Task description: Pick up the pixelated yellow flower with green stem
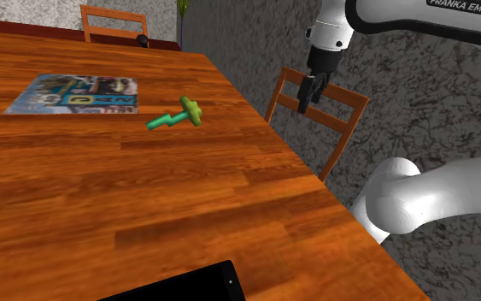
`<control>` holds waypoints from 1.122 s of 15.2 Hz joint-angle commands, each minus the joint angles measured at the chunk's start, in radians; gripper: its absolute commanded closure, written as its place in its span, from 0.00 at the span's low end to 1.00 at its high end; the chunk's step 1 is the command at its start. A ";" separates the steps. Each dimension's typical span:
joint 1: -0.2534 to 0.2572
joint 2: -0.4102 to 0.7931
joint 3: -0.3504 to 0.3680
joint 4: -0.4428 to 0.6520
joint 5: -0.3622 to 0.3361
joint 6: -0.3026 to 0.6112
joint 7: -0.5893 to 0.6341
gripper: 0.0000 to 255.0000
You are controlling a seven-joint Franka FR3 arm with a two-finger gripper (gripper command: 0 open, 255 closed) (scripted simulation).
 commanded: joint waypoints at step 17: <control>0.054 0.647 0.277 0.524 -0.082 -0.022 0.262 0.00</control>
